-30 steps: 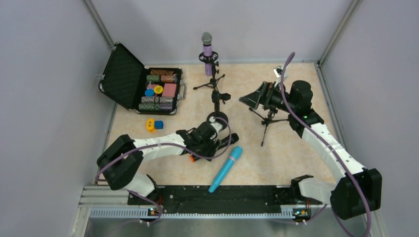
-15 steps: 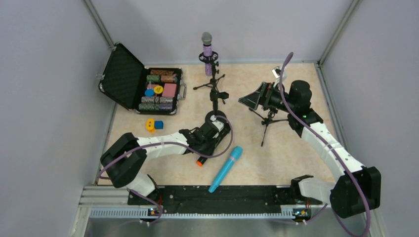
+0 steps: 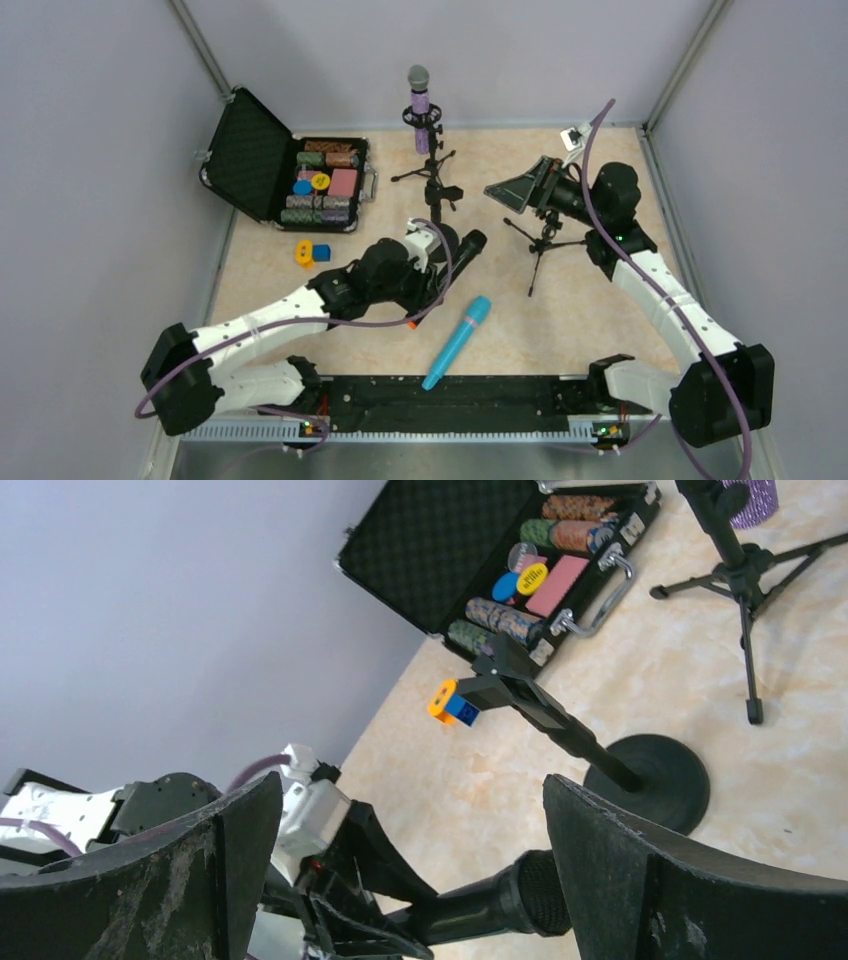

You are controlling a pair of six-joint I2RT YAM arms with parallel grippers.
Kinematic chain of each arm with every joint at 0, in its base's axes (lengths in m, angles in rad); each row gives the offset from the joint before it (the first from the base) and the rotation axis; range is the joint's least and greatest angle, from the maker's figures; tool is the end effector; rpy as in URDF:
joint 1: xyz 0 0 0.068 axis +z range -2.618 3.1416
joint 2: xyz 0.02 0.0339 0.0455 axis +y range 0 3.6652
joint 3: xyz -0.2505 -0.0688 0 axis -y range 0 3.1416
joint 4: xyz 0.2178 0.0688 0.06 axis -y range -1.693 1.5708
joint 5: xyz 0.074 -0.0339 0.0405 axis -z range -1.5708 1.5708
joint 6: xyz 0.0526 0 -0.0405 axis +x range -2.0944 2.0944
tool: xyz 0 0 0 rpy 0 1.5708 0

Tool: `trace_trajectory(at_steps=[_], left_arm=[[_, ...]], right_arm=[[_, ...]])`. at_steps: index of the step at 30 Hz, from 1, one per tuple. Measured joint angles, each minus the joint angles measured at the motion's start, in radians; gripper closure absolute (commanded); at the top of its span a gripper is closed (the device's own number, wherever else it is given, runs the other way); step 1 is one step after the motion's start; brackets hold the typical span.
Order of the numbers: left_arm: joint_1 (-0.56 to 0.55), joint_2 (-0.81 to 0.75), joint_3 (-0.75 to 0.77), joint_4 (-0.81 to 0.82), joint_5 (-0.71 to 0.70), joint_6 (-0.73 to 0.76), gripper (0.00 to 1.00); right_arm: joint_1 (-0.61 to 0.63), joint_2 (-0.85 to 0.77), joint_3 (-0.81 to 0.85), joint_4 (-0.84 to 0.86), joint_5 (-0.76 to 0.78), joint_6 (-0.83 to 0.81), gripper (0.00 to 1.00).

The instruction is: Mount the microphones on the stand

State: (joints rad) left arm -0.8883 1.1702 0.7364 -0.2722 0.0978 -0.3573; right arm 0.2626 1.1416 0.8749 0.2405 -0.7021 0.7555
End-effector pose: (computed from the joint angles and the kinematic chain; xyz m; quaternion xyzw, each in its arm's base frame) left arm 0.1482 -0.1905 0.2251 0.2577 0.8697 -0.2802 0.3141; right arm 0.2382 0.0992 0.3388 -0.0686 0.7108 0.5344 0.4521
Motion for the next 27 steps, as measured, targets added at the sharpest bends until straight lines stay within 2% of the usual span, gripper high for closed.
trace_trajectory(at_steps=[12,20,27], left_arm=[[0.053,-0.216,-0.001,0.078,-0.006,-0.06,1.0],[0.151,-0.205,0.001,0.28,0.12,-0.167,1.0],[0.174,-0.161,0.029,0.441,0.229,-0.235,1.0]], right_arm=[[-0.003,-0.042,-0.019,0.093,-0.057,0.057,0.01],[0.026,-0.042,-0.073,0.113,-0.117,0.06,0.03],[0.158,-0.005,-0.126,0.273,-0.126,0.128,0.09]])
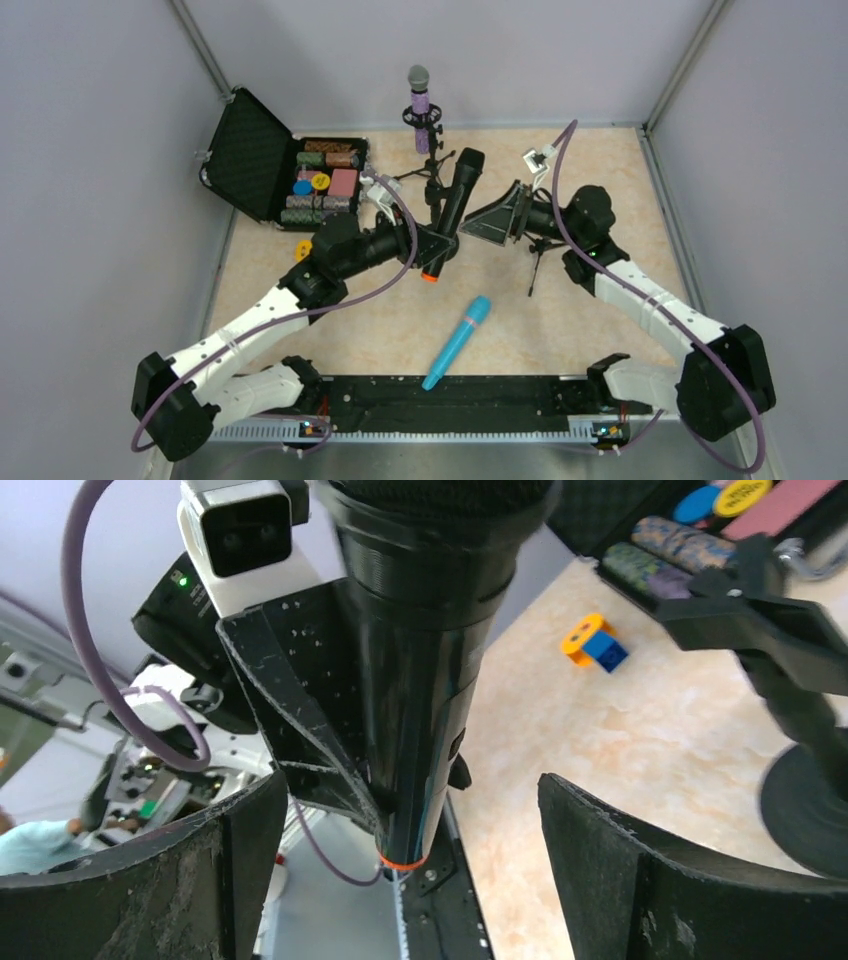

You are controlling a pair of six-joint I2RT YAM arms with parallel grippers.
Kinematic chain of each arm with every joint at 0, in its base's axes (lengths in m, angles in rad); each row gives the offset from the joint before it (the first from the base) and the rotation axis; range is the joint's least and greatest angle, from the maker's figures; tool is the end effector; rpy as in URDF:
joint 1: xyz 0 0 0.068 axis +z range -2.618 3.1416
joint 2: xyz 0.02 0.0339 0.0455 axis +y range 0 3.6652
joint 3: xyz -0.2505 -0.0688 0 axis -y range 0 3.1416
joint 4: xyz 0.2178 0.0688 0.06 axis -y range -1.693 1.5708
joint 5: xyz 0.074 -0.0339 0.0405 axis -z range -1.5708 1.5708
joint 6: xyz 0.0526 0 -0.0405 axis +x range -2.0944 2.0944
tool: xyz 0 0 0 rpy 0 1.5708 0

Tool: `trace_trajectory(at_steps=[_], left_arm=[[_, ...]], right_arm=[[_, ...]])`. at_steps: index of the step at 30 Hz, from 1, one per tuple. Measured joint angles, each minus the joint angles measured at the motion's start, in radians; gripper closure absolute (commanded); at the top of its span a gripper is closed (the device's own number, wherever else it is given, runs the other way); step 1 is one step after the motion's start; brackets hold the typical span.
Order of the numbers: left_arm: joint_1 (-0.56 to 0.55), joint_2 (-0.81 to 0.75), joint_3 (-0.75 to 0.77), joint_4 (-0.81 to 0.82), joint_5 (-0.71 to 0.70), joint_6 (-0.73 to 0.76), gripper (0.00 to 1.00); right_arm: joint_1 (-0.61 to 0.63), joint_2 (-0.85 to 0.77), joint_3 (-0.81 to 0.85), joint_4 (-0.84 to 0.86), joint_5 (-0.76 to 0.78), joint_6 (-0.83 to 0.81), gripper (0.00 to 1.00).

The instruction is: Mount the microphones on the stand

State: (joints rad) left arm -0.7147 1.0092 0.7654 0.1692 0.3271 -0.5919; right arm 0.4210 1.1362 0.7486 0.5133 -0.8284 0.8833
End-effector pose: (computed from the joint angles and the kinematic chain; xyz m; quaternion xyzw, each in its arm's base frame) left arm 0.1671 -0.1674 0.3219 0.1549 0.7150 -0.5027 0.4604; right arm 0.2101 0.1365 0.3277 -0.1552 0.6584 0.6283 0.3842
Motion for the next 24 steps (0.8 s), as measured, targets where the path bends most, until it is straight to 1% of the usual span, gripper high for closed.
trace_trajectory(at_steps=[7,14,18,24], left_arm=[[0.0,0.011,0.011,0.09,0.055,-0.043,1.0],[0.001,0.017,0.011,0.12,0.069,-0.067,1.0],[0.002,0.017,0.011,0.122,0.068,-0.07,1.0],[0.002,0.026,0.011,0.122,0.069,-0.069,1.0]], right_arm=[[0.045,0.117,-0.005,0.262,-0.002,0.136,0.16],[0.116,0.211,-0.002,0.424,0.0,0.21,0.41],[0.121,0.244,-0.002,0.514,-0.003,0.264,0.43],[0.121,0.247,-0.002,0.581,0.014,0.299,0.43]])
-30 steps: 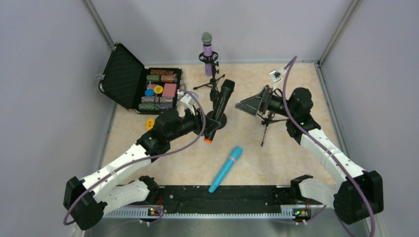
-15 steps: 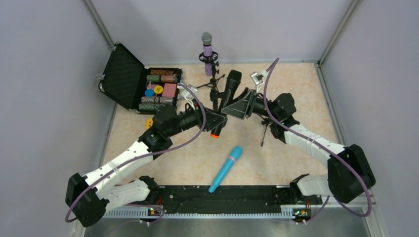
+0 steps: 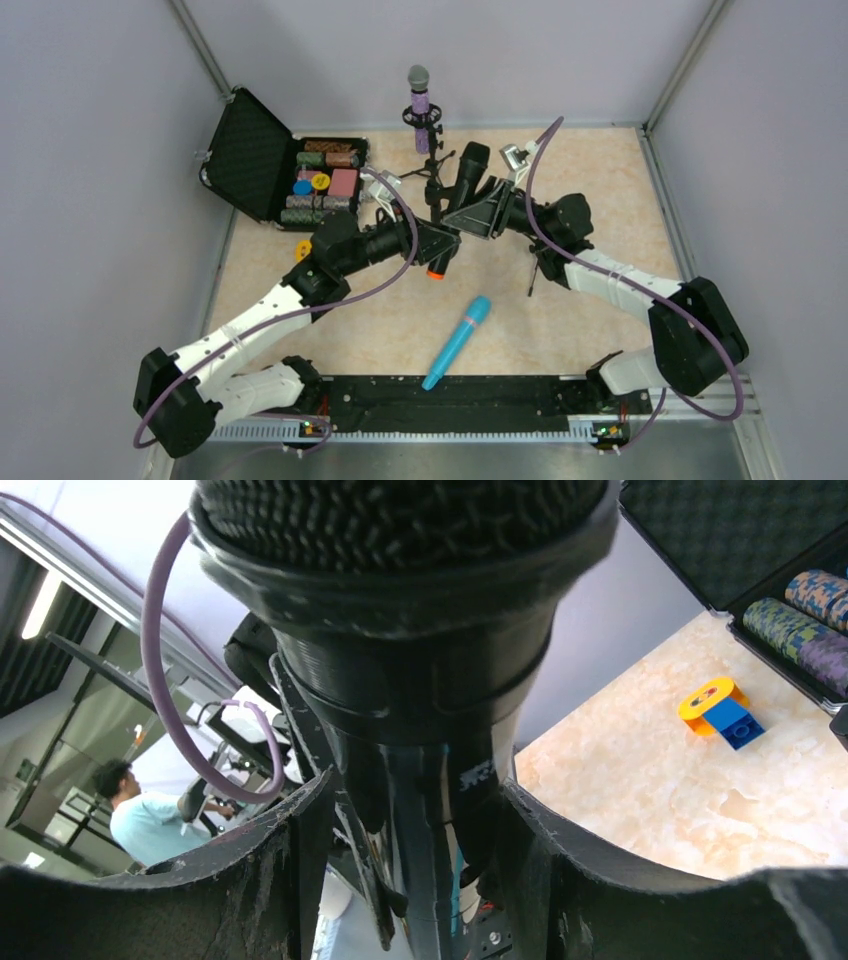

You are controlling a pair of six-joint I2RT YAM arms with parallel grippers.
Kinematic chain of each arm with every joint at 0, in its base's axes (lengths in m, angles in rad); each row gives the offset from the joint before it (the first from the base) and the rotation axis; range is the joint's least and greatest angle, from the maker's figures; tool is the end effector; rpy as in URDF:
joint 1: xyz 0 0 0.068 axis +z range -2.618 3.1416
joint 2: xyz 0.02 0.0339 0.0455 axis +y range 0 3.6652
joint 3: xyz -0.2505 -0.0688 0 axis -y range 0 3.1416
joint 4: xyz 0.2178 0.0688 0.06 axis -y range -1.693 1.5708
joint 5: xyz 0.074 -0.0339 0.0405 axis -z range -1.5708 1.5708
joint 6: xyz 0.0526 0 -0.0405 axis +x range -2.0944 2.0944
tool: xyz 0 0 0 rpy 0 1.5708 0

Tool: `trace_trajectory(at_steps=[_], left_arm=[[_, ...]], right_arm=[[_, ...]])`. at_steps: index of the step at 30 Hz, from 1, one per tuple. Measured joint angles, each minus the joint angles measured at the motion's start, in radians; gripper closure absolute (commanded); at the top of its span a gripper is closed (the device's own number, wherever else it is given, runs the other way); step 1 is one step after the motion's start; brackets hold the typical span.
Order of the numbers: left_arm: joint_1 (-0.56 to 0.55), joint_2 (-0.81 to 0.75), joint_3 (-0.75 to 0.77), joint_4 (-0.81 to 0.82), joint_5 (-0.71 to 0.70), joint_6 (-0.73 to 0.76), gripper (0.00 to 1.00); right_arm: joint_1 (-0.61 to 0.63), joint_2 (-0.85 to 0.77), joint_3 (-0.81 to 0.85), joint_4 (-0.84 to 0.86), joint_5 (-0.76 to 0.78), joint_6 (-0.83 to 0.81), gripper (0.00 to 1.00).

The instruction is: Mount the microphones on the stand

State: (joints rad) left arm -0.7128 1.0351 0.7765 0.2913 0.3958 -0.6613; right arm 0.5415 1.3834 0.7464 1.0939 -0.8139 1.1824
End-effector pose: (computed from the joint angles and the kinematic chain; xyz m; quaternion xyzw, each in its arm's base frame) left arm 0.1687 -0.1726 0.3352 0.1588 0.6780 -0.5526 0.4580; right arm 0.2227 0.1786 0.3269 -0.1660 0.5666 0.7280 0.3486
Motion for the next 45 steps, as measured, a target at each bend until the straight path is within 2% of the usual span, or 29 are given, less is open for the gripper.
trace_trajectory(at_steps=[2,4,9,12,13,14,15,16,17,18,20,22,32,40,45], left_arm=[[0.0,0.004,0.0,-0.001,0.0,0.0,1.0],[0.0,0.004,0.0,0.0,0.0,0.0,1.0],[0.0,0.004,0.0,-0.003,-0.008,-0.007,1.0],[0.0,0.004,-0.001,-0.012,-0.018,-0.01,1.0],[0.0,0.004,-0.001,-0.012,-0.019,-0.01,1.0],[0.0,0.004,-0.001,-0.014,-0.02,-0.01,0.91],[0.0,0.004,-0.001,-0.015,-0.023,-0.01,0.73],[0.0,0.004,-0.001,-0.016,-0.025,-0.01,0.49],[0.001,0.004,-0.001,-0.019,-0.029,-0.01,0.31],[0.003,0.004,-0.001,-0.02,-0.031,-0.007,0.19],[0.01,0.004,0.0,-0.024,-0.037,0.005,0.08],[0.023,0.004,0.0,-0.034,-0.037,0.01,0.03],[0.158,0.012,0.035,-0.107,-0.018,0.004,0.01],[0.309,0.117,0.122,-0.142,0.063,0.015,0.01],[0.344,0.24,0.217,-0.175,0.153,0.116,0.01]], right_arm=[[0.0,0.0,0.0,0.007,0.005,0.008,0.46],[0.0,0.005,0.001,0.023,0.005,0.016,0.56],[0.0,0.04,0.002,0.053,0.006,0.032,0.72],[0.0,0.05,0.007,0.055,0.005,0.031,0.91],[0.0,0.052,0.008,0.055,0.005,0.031,1.0],[0.0,0.052,0.009,0.054,0.005,0.029,1.0],[0.0,0.052,0.009,0.051,0.004,0.025,1.0],[0.0,0.052,0.01,0.047,0.004,0.021,1.0],[0.0,0.052,0.016,0.033,0.0,0.013,1.0],[0.0,0.052,0.023,0.018,-0.002,0.003,1.0],[0.0,0.052,0.041,-0.035,-0.007,-0.028,1.0],[0.0,0.052,0.054,-0.106,-0.004,-0.067,1.0],[-0.006,-0.022,0.085,-0.566,0.127,-0.34,1.0],[-0.069,-0.106,0.12,-0.743,0.174,-0.46,1.0],[-0.088,-0.158,0.12,-0.829,0.2,-0.519,1.0]])
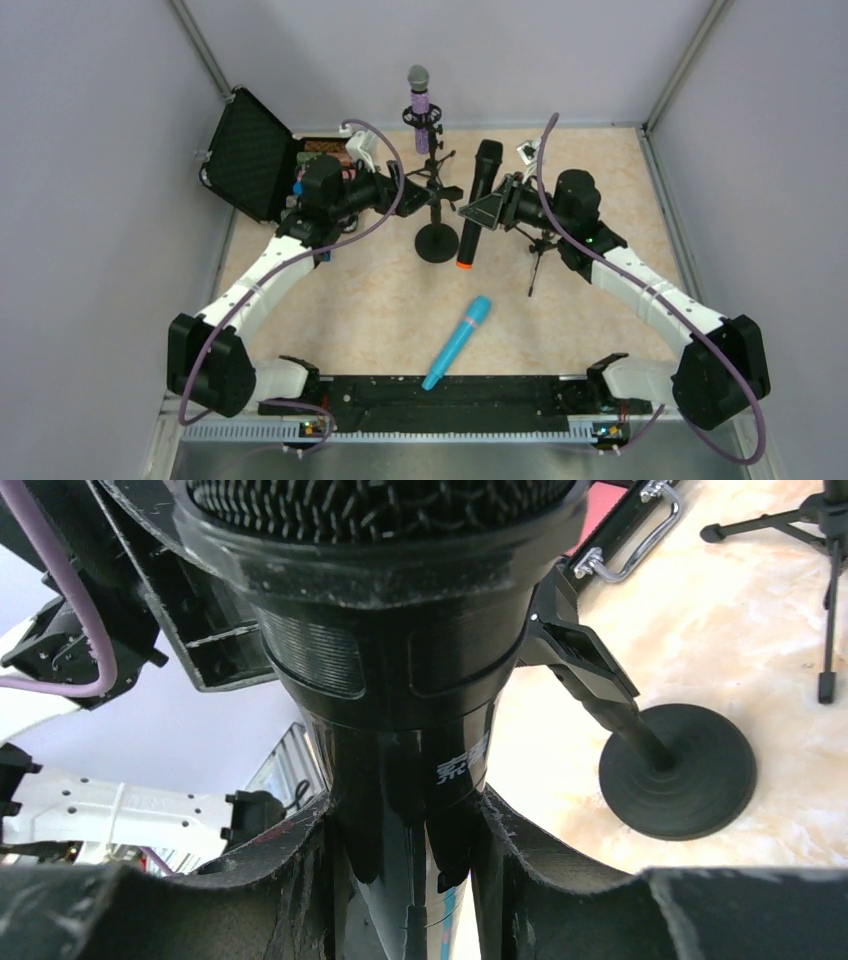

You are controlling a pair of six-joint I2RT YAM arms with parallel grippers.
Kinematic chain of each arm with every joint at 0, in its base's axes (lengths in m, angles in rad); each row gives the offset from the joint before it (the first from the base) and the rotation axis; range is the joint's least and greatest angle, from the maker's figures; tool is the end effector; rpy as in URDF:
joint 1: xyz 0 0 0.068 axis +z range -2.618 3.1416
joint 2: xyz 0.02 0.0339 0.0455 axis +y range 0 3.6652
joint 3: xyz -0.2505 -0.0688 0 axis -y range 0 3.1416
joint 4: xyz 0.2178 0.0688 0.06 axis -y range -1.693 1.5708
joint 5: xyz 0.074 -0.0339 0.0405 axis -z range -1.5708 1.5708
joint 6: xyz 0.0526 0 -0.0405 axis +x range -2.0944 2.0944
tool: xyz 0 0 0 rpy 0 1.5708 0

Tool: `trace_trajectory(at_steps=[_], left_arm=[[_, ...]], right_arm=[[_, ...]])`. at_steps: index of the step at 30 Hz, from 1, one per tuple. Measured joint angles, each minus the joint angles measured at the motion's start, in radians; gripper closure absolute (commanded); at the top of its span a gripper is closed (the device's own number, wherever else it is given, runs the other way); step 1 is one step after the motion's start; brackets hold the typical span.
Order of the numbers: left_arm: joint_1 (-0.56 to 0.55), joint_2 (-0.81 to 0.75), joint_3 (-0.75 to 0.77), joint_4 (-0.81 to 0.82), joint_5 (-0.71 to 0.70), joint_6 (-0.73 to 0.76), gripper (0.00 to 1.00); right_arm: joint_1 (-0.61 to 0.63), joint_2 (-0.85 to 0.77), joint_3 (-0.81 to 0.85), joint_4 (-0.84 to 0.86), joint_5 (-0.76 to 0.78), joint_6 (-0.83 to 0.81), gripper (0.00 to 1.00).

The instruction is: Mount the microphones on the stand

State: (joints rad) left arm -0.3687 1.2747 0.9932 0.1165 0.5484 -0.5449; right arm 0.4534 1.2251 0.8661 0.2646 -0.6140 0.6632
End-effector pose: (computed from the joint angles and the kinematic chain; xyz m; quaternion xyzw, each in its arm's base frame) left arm 0.2607 -0.1301 0.3307 0.1097 0.7470 -0.4599 0.4674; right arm 0.2354 0.1484 0.3178 -0.1284 0.7225 0.5294 0.4257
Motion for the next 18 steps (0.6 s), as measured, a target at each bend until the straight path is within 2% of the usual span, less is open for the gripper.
trace_trajectory(at_steps=[9,18], left_arm=[[0.002,0.114,0.051,0.008,0.103,0.285,0.01],[0.002,0.247,0.127,0.034,0.213,0.504,0.02]], right_arm=[[-0.024,-0.053,0.0,-0.056,0.027,-0.064,1.0],[-0.031,-0.072,0.0,-0.091,0.045,-0.099,1.0]])
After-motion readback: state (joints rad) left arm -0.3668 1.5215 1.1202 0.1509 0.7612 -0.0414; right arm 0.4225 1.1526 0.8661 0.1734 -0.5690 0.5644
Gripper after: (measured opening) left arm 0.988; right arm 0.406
